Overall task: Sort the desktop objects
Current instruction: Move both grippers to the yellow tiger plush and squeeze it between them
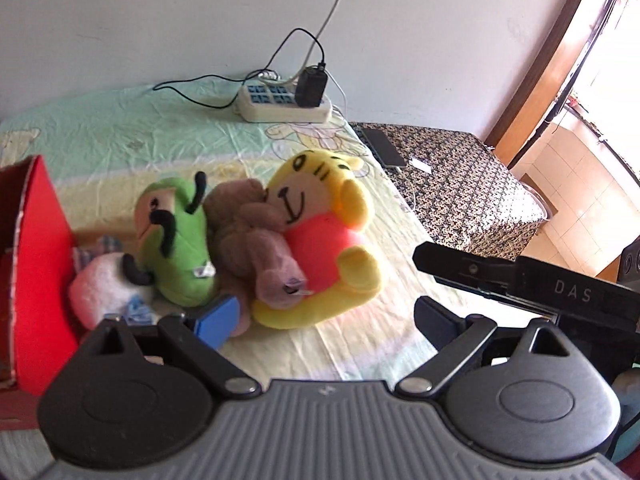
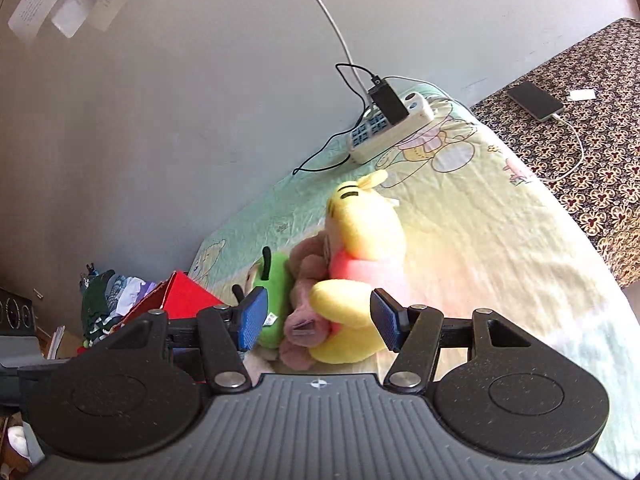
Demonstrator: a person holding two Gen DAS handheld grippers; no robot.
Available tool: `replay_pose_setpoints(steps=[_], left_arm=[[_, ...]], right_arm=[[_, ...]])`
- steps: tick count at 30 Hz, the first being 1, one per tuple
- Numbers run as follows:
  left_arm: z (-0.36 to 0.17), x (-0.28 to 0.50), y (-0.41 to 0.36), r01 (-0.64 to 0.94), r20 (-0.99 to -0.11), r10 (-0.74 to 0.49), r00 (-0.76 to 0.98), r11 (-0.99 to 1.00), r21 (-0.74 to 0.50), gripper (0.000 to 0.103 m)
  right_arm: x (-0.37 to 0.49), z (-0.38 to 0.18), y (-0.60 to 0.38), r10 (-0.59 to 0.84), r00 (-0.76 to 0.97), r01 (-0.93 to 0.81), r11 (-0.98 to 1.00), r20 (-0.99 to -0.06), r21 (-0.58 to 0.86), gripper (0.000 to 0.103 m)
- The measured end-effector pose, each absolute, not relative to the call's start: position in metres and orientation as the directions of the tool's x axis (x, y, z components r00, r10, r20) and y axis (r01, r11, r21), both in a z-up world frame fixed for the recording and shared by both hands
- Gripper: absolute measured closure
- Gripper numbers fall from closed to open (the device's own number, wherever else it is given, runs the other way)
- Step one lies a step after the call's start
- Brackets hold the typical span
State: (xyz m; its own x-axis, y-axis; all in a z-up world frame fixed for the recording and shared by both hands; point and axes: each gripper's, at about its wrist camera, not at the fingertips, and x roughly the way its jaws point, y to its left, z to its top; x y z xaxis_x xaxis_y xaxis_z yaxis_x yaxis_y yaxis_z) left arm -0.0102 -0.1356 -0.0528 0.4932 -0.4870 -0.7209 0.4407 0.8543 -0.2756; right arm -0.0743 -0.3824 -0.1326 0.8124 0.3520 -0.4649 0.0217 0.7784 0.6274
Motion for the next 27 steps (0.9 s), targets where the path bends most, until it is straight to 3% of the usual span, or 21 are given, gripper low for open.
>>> replay_pose_setpoints(steps=[1,8,18,27], left_arm=[[-0.055,-0.008,-0.145,0.446,-0.724,-0.488,0.487,0.852,-0.275,0.002],[-0.067,0.011,-0.198,0.469,-0.739,-0.443,0.508,0.862,-0.195,0.001],[-0.095,0.044,-0.213,0.410,-0.761,-0.469,0.449,0.865,-0.290,0.001],[-0.112,0.049,-0.213,0.442,-0.784,-0.445,0.432,0.862,-0.246,0.002]], right_arm=[[-0.073,-0.133,-0.389,0.353,0.809,0.026,0.778,-0.471,0.627,0.042],[-0.048,-0.134,-0.429,0.375,0.774,0.061,0.757,-0.510,0.650,0.042],[-0.022,-0.140,-0.446,0.461,0.737,0.038,0.701,-0.494,0.712,0.042],[0.015,-0.165,-0.432,0.544,0.664,0.020,0.673,-0.513,0.740,0.040]])
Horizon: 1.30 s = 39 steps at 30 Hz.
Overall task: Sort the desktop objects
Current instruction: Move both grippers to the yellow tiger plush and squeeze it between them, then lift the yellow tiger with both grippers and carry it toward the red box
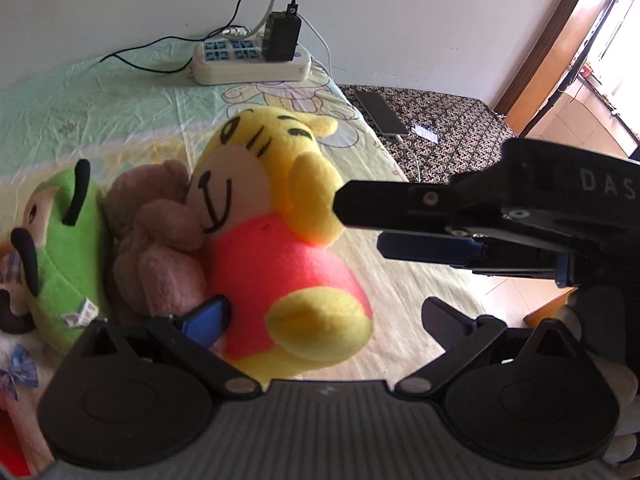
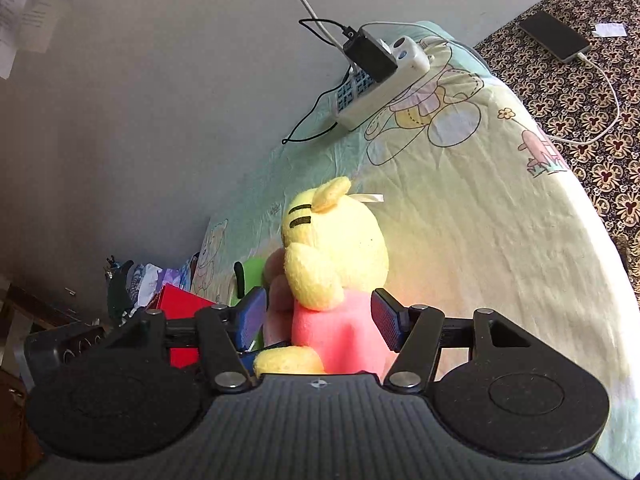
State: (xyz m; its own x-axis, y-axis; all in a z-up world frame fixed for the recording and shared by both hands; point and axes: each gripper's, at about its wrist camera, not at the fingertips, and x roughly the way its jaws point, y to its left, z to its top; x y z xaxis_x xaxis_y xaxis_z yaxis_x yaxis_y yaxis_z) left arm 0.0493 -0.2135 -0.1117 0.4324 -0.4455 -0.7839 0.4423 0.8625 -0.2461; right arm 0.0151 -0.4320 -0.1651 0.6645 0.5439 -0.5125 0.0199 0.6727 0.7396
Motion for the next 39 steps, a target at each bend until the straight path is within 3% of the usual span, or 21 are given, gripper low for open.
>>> replay_pose_setpoints(steps=[13,22,34,39], left_arm=[[-0.127,0.065,-0.204,0.484,-0.801,-0.461,0.382,0.838,-0.252,0.002],[-0.125,0.062,-0.214,0.509,-0.800,-0.478,0.364,0.821,-0.258,0.001],[-0.121,0.017,-0.247,0.654,-0.811,-0.531,0.243,0.708,-0.267,0.001],[-0.114,0.009,-0.240,0.659,-0.792,-0.547,0.270,0.705,-0.262,0.002]], right_arm=[[0.048,-0.207,-0.412,0.612,0.554,0.058,0.648,-0.564,0.759,0.038],[0.041,-0.217,-0.423,0.658,0.561,0.088,0.556,-0.503,0.826,0.055],[-0.016,-0.205,-0.455,0.621,0.567,0.129,0.582,-0.541,0.803,0.055],[-0.035,-0.211,-0.472,0.583,0.603,0.175,0.569,-0.544,0.804,0.053]])
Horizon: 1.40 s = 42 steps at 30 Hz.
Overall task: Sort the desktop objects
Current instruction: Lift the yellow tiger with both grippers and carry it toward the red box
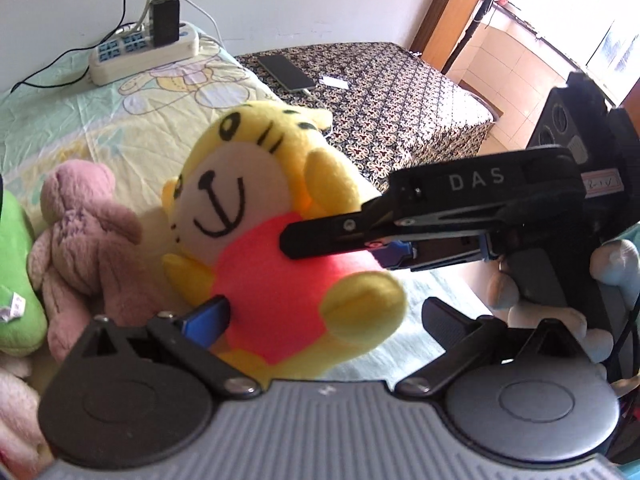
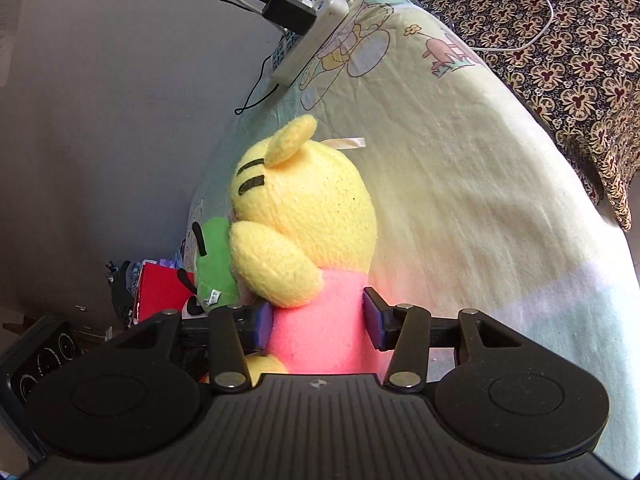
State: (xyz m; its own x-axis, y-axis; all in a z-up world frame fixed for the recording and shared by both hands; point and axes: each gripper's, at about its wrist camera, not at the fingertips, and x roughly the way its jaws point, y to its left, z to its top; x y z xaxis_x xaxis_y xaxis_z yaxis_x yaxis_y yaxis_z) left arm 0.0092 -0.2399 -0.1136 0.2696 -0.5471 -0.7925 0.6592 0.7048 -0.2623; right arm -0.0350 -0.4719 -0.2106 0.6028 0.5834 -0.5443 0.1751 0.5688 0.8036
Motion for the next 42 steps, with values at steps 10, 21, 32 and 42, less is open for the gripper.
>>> replay_pose_setpoints(steps=[10,21,32,42], left_arm=[[-0.141,0.044,-0.233,0.548,-0.773,-0.619,0.142,0.699,-0.459,0.000],[-0.142,0.027,-0.249,0.579,-0.800,-0.570,0.186,0.721,-0.380,0.005],[-0.122,-0.005,-0.237,0.606,-0.779,-0.587,0.219,0.708,-0.363,0.009],[-0.099,-0.031,-0.208,0.598,-0.748,-0.593,0.298,0.727,-0.338,0.009]], right_arm=[[-0.024,-0.208,-0.467,0.539,0.636,0.174,0.597,-0.552,0.783,0.043],[-0.028,-0.199,-0.454,0.543,0.611,0.132,0.648,-0.576,0.750,0.052],[-0.058,-0.176,-0.442,0.531,0.603,0.086,0.699,-0.595,0.710,0.055],[-0.078,-0.151,-0.414,0.544,0.617,0.013,0.715,-0.568,0.699,0.055]])
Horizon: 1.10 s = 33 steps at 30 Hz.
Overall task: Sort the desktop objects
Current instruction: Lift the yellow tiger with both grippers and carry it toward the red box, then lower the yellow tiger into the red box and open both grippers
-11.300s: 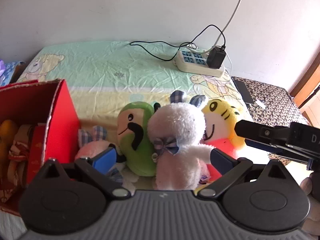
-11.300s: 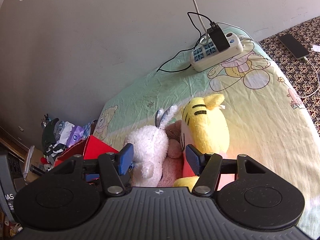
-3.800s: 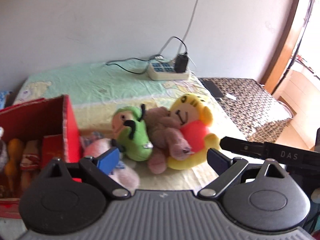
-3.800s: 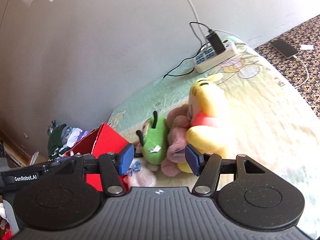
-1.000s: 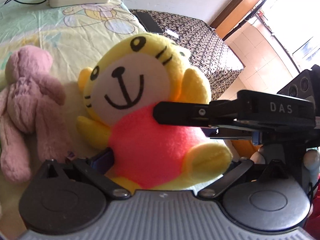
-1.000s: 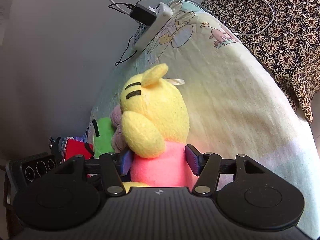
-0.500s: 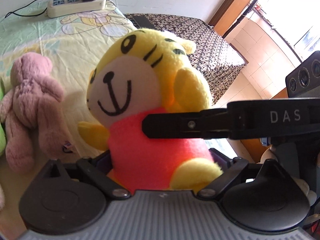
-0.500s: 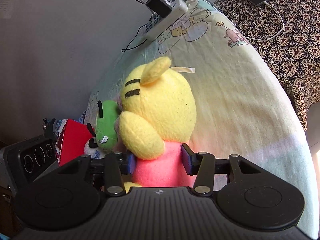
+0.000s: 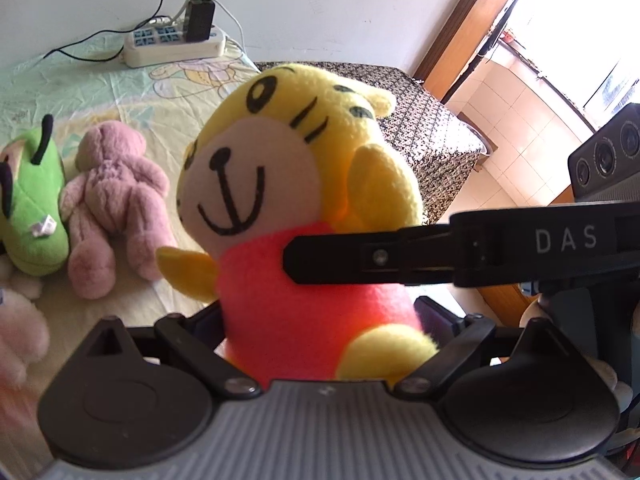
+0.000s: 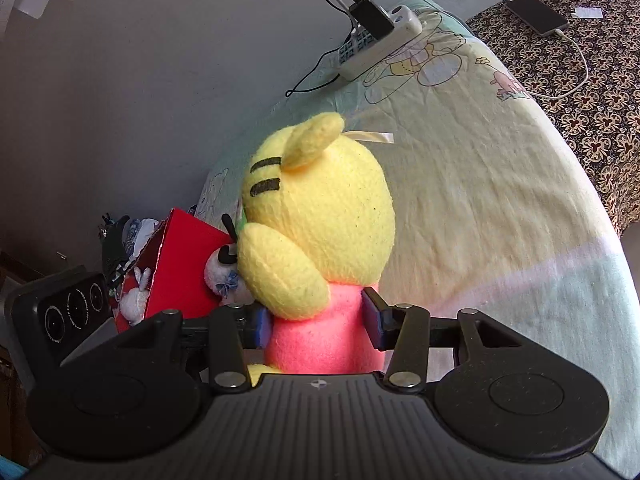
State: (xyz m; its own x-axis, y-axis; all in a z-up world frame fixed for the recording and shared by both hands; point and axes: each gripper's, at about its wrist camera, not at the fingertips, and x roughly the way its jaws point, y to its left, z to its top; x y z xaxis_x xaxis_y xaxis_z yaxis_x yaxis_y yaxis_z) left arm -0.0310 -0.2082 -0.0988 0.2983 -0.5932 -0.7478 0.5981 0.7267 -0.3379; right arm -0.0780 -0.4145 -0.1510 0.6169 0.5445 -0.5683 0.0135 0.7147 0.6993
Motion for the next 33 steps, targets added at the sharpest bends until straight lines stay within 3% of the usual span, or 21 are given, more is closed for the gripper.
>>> replay_pose_setpoints(steps=[15,25,29,33], left_arm=[[-0.033,-0.055,-0.091,0.615,-0.650,-0.610,0.453,0.742,-0.268,0.009],[0.002,-0.035,0.005,0.553,-0.566,-0.578,0.587,0.798,-0.240,0.009],[-0.003,-0.019,0.038,0.505,-0.580,-0.555,0.596,0.821,-0.266,0.009],[-0.020,0.002,0.065,0.456,-0.617,-0.537,0.576,0.837,-0.303,0.010]], right_arm=[[-0.087,-0.091,-0.317,0.555,0.688,-0.096,0.708,-0.467,0.700,0.054],[-0.048,-0.048,-0.232,0.600,0.693,-0.244,0.717,-0.400,0.653,0.054],[-0.025,-0.046,-0.198,0.614,0.669,-0.265,0.724,-0.419,0.637,0.055],[0.001,-0.054,-0.167,0.587,0.639,-0.240,0.766,-0.497,0.596,0.056]])
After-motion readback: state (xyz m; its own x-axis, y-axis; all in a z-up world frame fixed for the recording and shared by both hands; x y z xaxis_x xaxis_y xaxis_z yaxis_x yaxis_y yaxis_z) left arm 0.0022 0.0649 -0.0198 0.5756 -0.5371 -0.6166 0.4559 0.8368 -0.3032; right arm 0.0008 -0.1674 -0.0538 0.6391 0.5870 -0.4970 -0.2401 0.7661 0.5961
